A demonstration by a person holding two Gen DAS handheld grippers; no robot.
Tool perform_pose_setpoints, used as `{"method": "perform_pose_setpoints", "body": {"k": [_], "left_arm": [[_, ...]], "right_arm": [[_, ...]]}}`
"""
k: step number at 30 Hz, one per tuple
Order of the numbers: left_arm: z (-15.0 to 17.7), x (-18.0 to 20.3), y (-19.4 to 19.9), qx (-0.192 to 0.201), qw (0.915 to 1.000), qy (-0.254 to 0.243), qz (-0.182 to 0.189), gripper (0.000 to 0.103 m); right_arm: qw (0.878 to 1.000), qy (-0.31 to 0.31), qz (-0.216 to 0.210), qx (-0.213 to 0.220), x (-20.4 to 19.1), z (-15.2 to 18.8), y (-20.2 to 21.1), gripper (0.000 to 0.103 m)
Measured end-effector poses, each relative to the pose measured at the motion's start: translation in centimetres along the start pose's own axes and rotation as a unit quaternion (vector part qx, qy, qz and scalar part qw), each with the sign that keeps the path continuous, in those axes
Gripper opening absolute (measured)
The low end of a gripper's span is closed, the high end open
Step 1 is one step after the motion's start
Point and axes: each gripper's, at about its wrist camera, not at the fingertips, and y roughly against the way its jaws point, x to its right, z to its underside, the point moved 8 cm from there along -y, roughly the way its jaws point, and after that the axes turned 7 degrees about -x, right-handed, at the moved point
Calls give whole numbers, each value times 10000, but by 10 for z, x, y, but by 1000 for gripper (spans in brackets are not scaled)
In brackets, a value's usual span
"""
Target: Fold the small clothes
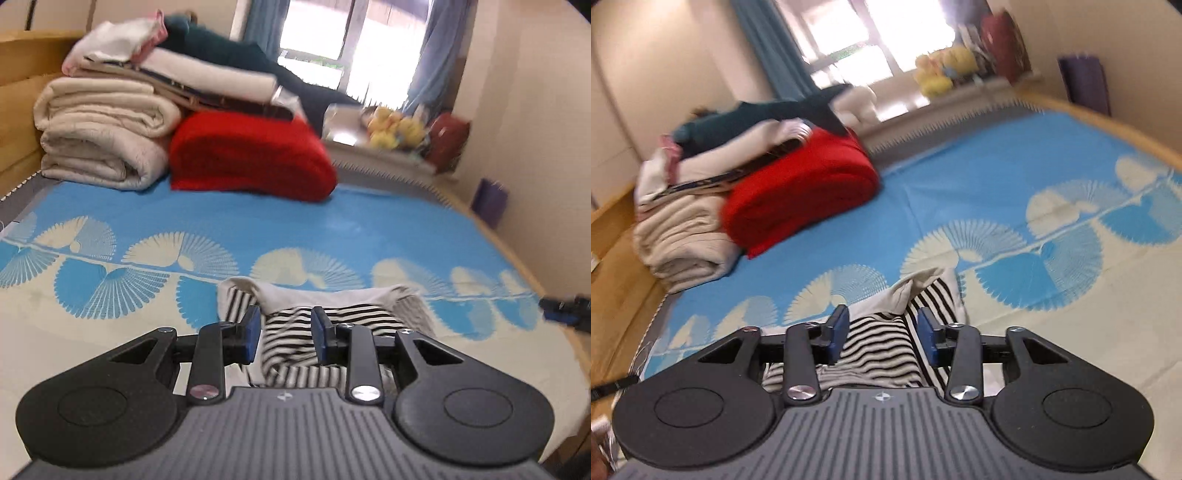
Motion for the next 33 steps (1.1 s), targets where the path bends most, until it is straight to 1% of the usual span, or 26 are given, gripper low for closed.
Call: {"method": "perform_pose_setpoints", "body": {"k": [1, 2, 4, 6, 8, 9, 10, 11, 12, 13, 14, 15, 16, 17, 19, 23, 26, 27, 28, 30, 32, 33], "left_arm": [[13, 2, 9, 45, 10000, 50, 27, 35], [29, 2, 16, 42, 9999, 104, 57, 35], [62, 5, 18, -117, 9997, 186, 95, 35], [102, 2, 5, -406, 9986, 329, 37, 35], [139, -7, -11, -695, 9964, 479, -31, 35], [159, -13, -21, -884, 9944, 567, -89, 35], [176, -17, -31, -1147, 9910, 639, -253, 35], [189, -24, -40, -1444, 9854, 757, -498, 35], [195, -27, -46, -1565, 9822, 873, -563, 36], [199, -28, -52, -1642, 9805, 949, -525, 43], [201, -29, -56, -1709, 9793, 965, -503, 48], [204, -32, -61, -1784, 9772, 991, -588, 57], [206, -37, -65, -1847, 9745, 1044, -730, 62], [209, -42, -69, -1941, 9708, 1127, -844, 63], [220, -51, -74, -2178, 9623, 1364, -890, 63], [240, -63, -88, -2594, 9434, 1906, -797, 63], [250, -64, -91, -2744, 9344, 2134, -771, 63], [252, -64, -92, -2785, 9327, 2162, -764, 63], [253, -63, -93, -2798, 9326, 2143, -775, 63], [253, -61, -94, -2806, 9343, 2041, -819, 62], [253, -59, -93, -2828, 9349, 1967, -851, 59], [254, -57, -94, -2851, 9355, 1905, -852, 46]], "right_arm": [[10000, -21, 25, -43, 9, 14, 11, 46], [9999, -74, 87, -109, 18, 27, 13, 46], [9987, -270, 357, -229, 42, 59, 20, 46], [9968, -323, 667, -304, 62, 88, 24, 46], [9925, -448, 920, -663, 82, 118, 9, 46], [9896, -599, 937, -907, 92, 132, 1, 46], [9878, -650, 900, -1091, 99, 144, -7, 46], [9854, -625, 974, -1252, 104, 154, -14, 45], [9802, -631, 1185, -1457, 112, 163, -21, 46], [9769, -717, 1240, -1586, 117, 167, -25, 47], [9767, -796, 1135, -1639, 116, 170, -27, 48], [9762, -843, 993, -1733, 116, 172, -32, 50], [9746, -852, 962, -1834, 116, 175, -36, 51], [9727, -856, 974, -1925, 115, 178, -40, 54], [9692, -869, 1002, -2077, 113, 184, -47, 56], [9655, -795, 1041, -2251, 107, 195, -56, 57], [9598, -778, 1216, -2408, 113, 203, -60, 57], [9584, -804, 1224, -2450, 115, 205, -61, 57], [9569, -820, 1216, -2507, 115, 208, -61, 57], [9556, -768, 1212, -2574, 115, 211, -62, 57], [9555, -674, 1229, -2594, 115, 212, -62, 56], [9557, -652, 1213, -2601, 114, 213, -61, 55]]}}
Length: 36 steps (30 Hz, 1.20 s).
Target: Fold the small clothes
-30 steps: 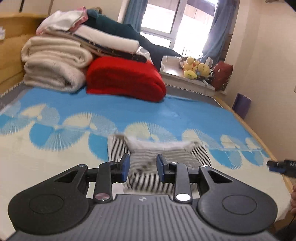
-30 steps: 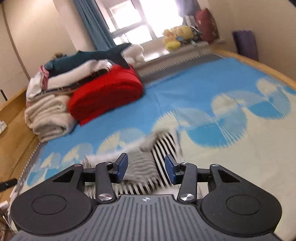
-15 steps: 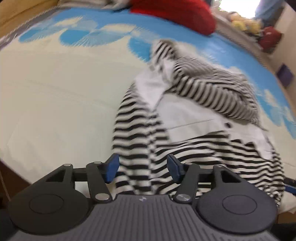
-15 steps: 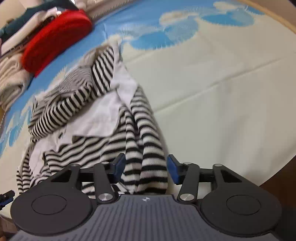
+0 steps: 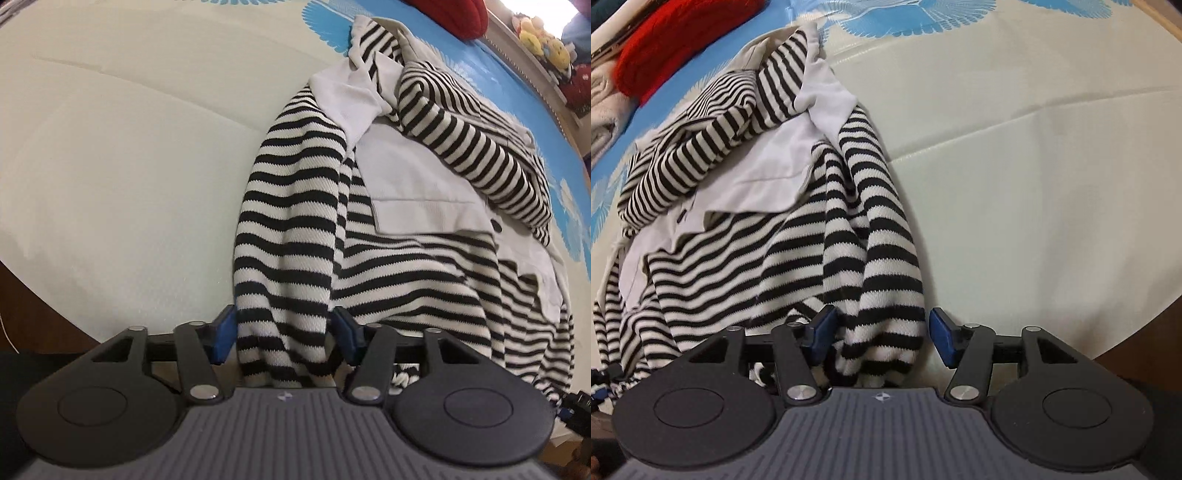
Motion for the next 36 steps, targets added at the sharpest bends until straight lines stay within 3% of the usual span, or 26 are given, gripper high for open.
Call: {"method": "perform_pose_setpoints", "body": {"k": [1, 2, 3, 5, 8, 11, 15, 17, 21, 27, 30, 32, 33, 34, 35, 36], "left_arm": [[2, 2, 0, -11, 10000, -85, 27, 21], [3, 5, 0, -13, 9998, -158, 105, 11], [4, 8, 2, 36, 9996, -219, 186, 10], [3, 9, 11, 228, 9990, -352, 133, 9], [1, 6, 30, 468, 9982, -195, 334, 8], [4, 5, 49, 589, 9965, -169, 561, 9], [12, 5, 43, 335, 9981, -348, 375, 9], [12, 4, 34, 103, 9989, -246, 391, 15], [6, -2, 25, -68, 9996, -106, 233, 31], [14, -1, 17, -214, 9995, -204, 127, 42], [19, 1, 8, -292, 9990, -345, -38, 43], [20, 1, 8, -263, 9989, -378, -63, 43], [20, 3, 8, -235, 9988, -425, -50, 32], [20, 5, 9, -195, 9987, -481, 16, 11], [20, 7, 12, -150, 9985, -515, 100, 9], [19, 9, 15, -74, 9983, -559, 118, 9]], "right_arm": [[10000, 21, -51, -5, -1, 1, 0, 50], [9999, 40, -122, -17, -2, 1, 1, 34], [9998, 62, -213, -7, -4, 2, 3, 17], [9993, 97, -317, 147, -7, 0, 13, 7], [9976, -91, -451, 526, -1, -3, 41, 6], [9963, -263, -512, 636, 10, 3, 59, 5], [9990, -194, -242, 312, 16, 18, 48, 5], [9998, -104, -89, 108, 16, 19, 36, 6], [9999, -84, 29, -60, 14, 16, 20, 21], [9996, -2, 221, -182, 10, 17, 7, 33], [9995, 13, 236, -206, 10, 21, 4, 34], [9995, 31, 241, -194, 9, 21, 3, 34], [9995, 42, 239, -184, 9, 21, 3, 34], [9996, 57, 219, -161, 9, 21, 4, 34], [9998, 70, 171, -112, 8, 21, 6, 25], [9999, 86, 68, -53, 8, 19, 9, 8]]}}
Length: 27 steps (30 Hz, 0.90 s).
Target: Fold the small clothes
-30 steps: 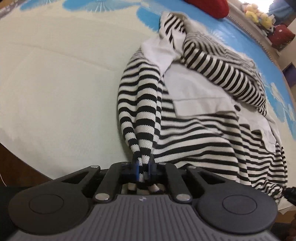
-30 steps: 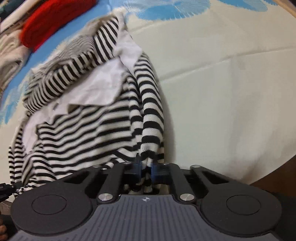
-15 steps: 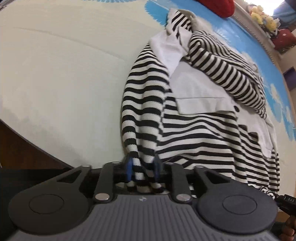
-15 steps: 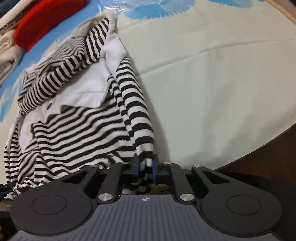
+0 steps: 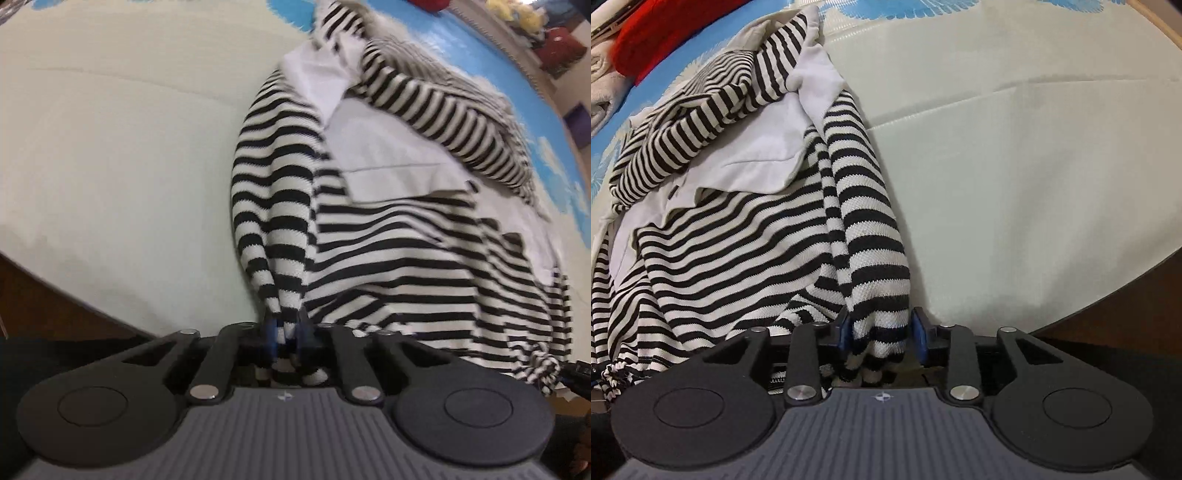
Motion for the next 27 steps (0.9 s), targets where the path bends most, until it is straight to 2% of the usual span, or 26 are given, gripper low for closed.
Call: {"method": "perform_pose_setpoints", "body": {"k": [3, 5, 7, 8, 10, 15, 17, 19, 20, 21, 24, 27], "left_arm": [[-1, 1, 7, 137, 9999, -3, -15, 9], [-1, -2, 6, 79, 9999, 133, 35, 12], [-3, -9, 4, 15, 9994, 346, 21, 25], [-3, -11, 2, -15, 9991, 426, 16, 28], [-2, -12, 0, -65, 9988, 484, 59, 28], [0, -8, -3, -126, 9996, 258, -51, 28], [0, -8, -4, -126, 9996, 235, -66, 27], [0, -7, -2, -85, 9997, 214, -10, 12], [-1, -5, -1, -38, 9998, 182, 32, 10], [-2, -3, 1, 17, 9999, 132, 21, 9], [-4, 3, 11, 212, 9998, -39, -16, 8], [-14, 9, 33, 483, 9987, -133, 104, 8]], "right_arm": [[9997, -2, -105, 217, -1, -4, 10, 8], [9998, -67, -95, 158, 1, -3, 9, 8], [9999, -102, -52, 45, 2, -1, 4, 12], [10000, -85, -20, 5, 2, -1, 2, 15], [10000, -32, 50, -4, 1, 0, 1, 17], [9999, -66, 100, -23, 3, 0, 0, 22], [9999, -27, 111, -15, 3, 0, 0, 22], [10000, 11, 94, 0, 2, 0, 0, 22], [10000, 31, 60, 16, 1, 0, 1, 18], [10000, 65, 13, 63, -1, -1, 3, 10], [9993, 129, -59, 357, -6, -7, 14, 6], [9966, 56, -412, 710, -9, -18, 39, 6]]}}
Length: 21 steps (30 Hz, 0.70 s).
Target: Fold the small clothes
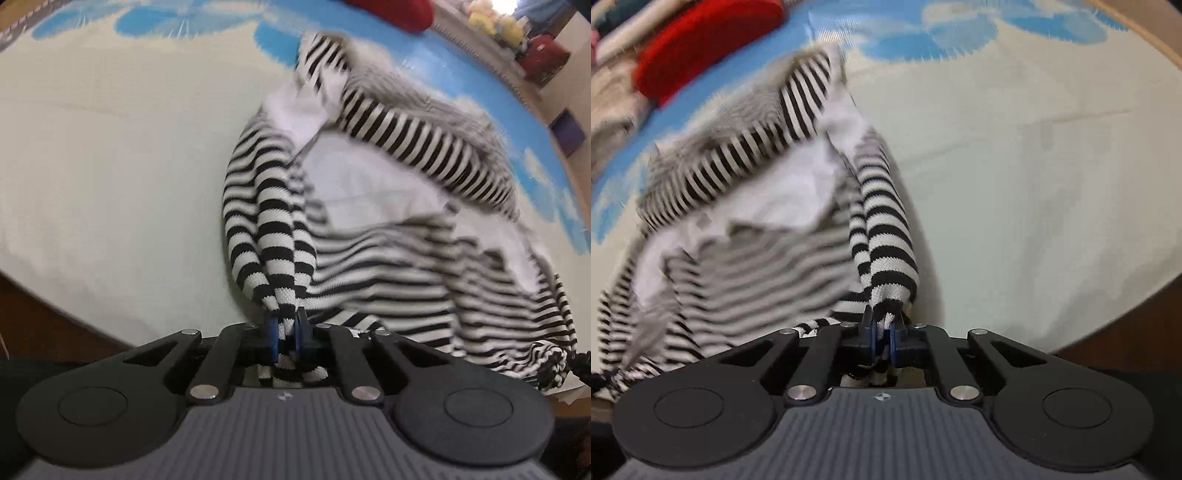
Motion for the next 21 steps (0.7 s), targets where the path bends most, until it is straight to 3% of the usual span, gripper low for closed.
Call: {"method": "perform_pose_setpoints", "body": {"k": [3, 9, 16, 21], "left_arm": [[-18, 8, 37, 427, 9986, -252, 182, 8], [-28, 25, 113, 1017, 9904, -780, 522, 7], [5, 21, 181, 918, 9872, -878, 968, 8], [11, 20, 190, 866, 9857, -906, 1130, 8]], "right_arm": [[9981, 51, -363, 505, -8, -22, 38, 5], [9900, 52, -956, 1033, -20, -35, 106, 5], [9884, -32, -1193, 935, -13, 5, 172, 5], [9899, -224, -1176, 760, -9, 9, 184, 5]]}}
